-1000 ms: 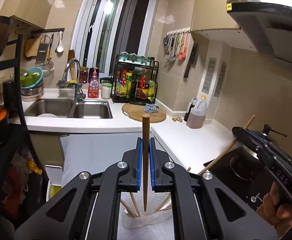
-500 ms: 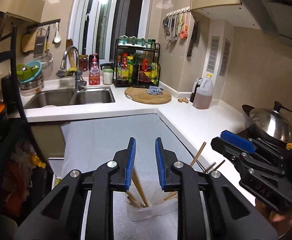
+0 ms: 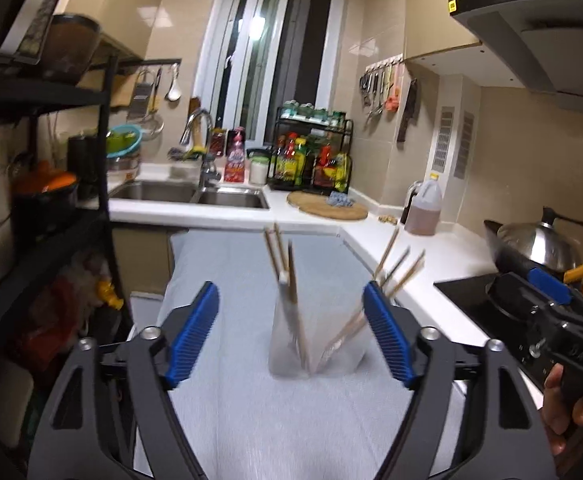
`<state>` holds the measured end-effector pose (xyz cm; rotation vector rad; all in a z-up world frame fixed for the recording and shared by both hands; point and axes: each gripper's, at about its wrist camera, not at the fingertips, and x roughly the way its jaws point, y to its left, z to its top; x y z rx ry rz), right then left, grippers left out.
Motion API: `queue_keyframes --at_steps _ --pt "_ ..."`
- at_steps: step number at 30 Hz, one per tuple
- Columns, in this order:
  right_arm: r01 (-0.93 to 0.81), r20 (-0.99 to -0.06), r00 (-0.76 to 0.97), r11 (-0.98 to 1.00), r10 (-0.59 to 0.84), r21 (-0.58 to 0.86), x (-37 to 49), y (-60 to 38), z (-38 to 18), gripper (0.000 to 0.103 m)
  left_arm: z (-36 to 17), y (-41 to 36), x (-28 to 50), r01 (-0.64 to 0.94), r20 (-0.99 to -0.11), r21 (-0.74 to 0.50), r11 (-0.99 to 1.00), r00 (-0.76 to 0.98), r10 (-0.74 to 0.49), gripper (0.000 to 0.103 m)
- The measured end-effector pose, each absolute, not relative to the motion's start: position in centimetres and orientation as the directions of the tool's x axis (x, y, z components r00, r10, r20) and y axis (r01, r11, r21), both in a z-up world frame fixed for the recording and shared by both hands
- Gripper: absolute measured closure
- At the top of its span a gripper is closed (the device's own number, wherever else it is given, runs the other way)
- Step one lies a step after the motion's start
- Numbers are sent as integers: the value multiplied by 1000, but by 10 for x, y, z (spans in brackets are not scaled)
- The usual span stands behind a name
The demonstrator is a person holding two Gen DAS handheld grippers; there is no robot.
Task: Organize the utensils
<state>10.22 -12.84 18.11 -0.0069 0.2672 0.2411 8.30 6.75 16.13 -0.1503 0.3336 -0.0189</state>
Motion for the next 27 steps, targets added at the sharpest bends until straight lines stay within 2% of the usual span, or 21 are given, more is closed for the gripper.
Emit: queue_keyframes --at_steps 3,5,11,14,27 --pt "-196 -304 935 981 186 -3 87 -131 155 7 126 61 65 -32 -360 -132 991 933 -18 11" --pt "-192 -339 925 981 171 -28 83 -132 138 5 107 58 58 -55 -391 -118 992 920 5 8" --pt "-179 -401 903 983 153 -28 85 -139 109 5 83 48 51 -88 -455 -80 993 889 42 8" --pt "-172 -374 917 983 137 -61 79 -138 102 5 81 46 49 -106 -454 -77 991 889 60 8" --pt "-200 -368 915 978 166 -56 70 -131 96 5 76 34 49 -114 -470 -62 992 880 72 8"
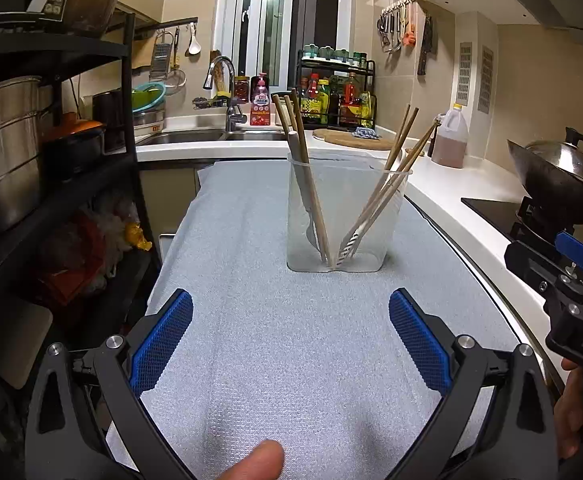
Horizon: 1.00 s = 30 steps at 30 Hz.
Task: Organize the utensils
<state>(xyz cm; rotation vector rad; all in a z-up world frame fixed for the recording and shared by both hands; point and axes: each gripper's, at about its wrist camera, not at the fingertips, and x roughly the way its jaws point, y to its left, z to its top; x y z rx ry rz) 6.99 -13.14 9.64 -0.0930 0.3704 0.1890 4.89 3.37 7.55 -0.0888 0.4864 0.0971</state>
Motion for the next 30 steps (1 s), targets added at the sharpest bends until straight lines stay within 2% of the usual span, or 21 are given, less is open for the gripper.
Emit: queue_keyframes --at_steps 30 --pt "-196 -380 911 979 159 -61 70 -131 95 5 77 29 49 -113 -458 -51 992 886 78 8"
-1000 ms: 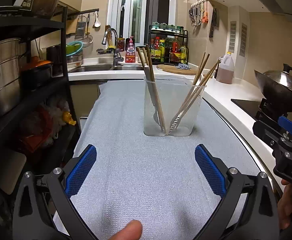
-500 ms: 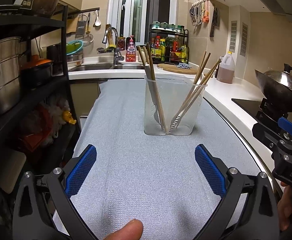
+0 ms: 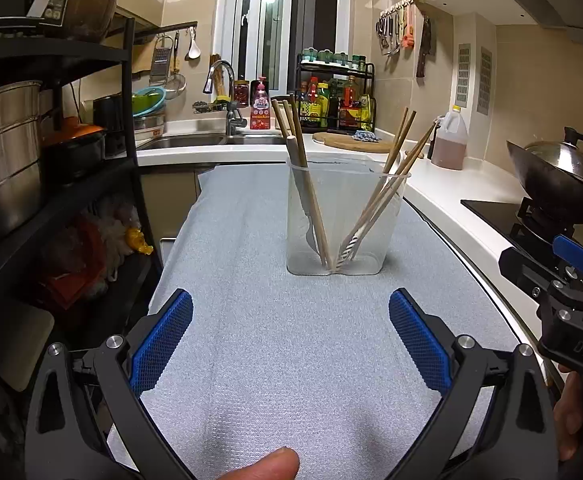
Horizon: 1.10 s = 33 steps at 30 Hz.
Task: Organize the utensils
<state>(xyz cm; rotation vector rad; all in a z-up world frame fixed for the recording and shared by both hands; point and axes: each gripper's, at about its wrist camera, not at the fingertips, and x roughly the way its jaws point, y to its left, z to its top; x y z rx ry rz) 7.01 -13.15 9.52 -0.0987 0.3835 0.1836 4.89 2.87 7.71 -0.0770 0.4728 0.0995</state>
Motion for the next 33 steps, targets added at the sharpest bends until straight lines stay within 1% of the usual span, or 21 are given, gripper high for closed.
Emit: queue_keyframes --at_steps 33 --pt "-188 -383 911 980 152 -60 71 -133 96 5 78 28 44 -113 -435 -47 993 897 81 8"
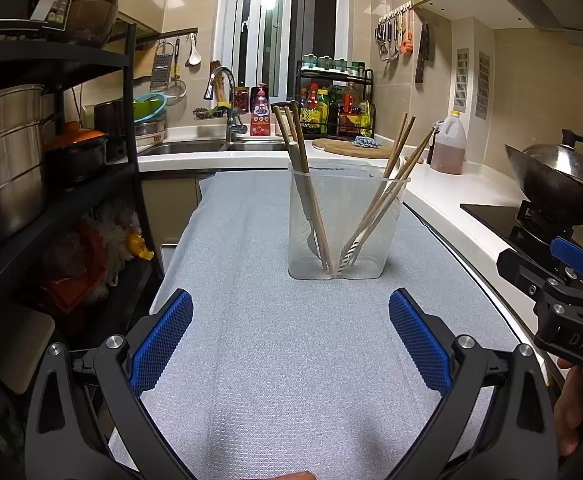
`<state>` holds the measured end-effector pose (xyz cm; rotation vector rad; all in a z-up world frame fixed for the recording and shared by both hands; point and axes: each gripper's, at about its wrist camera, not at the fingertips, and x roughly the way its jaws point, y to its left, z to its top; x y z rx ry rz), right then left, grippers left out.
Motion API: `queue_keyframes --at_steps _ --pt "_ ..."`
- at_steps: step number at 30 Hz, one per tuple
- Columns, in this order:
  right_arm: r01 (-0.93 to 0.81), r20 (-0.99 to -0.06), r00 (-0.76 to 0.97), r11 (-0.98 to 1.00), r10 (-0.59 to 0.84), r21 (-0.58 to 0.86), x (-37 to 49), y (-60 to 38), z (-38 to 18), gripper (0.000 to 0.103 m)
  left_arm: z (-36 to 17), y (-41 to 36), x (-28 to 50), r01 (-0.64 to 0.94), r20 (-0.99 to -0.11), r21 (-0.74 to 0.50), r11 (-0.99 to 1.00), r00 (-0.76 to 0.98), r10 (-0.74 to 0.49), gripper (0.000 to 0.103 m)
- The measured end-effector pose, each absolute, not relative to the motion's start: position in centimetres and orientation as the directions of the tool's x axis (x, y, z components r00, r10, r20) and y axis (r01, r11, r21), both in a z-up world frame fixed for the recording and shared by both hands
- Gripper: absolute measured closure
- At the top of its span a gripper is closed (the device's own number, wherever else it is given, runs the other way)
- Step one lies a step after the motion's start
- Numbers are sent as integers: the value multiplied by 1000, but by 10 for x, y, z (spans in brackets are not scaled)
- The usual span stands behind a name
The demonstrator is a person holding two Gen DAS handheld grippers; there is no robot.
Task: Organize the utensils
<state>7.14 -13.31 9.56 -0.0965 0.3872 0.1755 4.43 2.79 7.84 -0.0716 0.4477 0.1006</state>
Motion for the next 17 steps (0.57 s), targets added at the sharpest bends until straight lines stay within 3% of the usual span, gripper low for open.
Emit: queue_keyframes --at_steps 17 --pt "-189 -385 910 980 151 -61 72 -134 95 5 78 29 42 -113 -429 -46 993 900 82 8"
